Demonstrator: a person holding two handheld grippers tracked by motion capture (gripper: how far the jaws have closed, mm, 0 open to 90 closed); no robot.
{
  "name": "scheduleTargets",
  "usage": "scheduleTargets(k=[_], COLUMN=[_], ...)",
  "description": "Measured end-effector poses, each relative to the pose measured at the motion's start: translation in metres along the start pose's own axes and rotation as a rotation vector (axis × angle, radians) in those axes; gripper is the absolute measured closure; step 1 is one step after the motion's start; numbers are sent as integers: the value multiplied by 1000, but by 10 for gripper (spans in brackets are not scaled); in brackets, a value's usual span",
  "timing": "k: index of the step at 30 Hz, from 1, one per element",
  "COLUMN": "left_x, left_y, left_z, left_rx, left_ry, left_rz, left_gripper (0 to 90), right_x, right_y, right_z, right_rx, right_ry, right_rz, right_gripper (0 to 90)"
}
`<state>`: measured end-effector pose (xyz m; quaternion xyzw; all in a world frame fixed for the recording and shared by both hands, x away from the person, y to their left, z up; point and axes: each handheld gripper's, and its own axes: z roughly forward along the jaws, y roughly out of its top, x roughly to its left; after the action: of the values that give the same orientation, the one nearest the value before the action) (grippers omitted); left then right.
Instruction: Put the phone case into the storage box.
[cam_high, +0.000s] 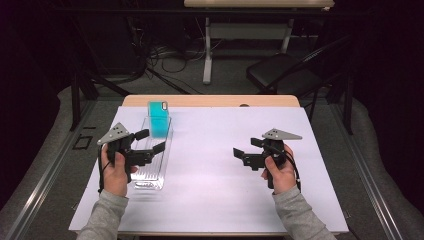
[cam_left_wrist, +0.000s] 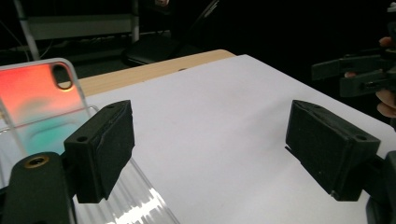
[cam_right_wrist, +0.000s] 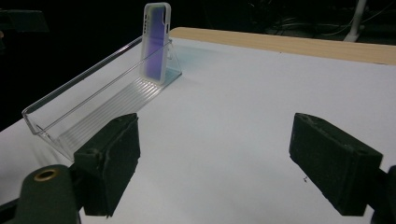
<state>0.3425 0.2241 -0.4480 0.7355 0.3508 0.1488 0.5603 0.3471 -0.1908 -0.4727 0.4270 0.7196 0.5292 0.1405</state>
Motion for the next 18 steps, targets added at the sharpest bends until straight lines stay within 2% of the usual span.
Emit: scheduleTargets(k=[4,9,18], left_x=[-4,-9,-23], left_y=[-5,-9,-12], left_z=[3,6,11], left_rx=[6,19,24], left_ry=[-11,-57,-81], left_rz=[8,24,49], left_gripper=[158,159,159], right_x=[2,1,1], right_y=[-2,-5,-11], right_z=[1,1,1], right_rx=[5,11,27], right_ry=[2,-2,-8], right_rz=[-8,-6,-18], right_gripper=[161,161,161])
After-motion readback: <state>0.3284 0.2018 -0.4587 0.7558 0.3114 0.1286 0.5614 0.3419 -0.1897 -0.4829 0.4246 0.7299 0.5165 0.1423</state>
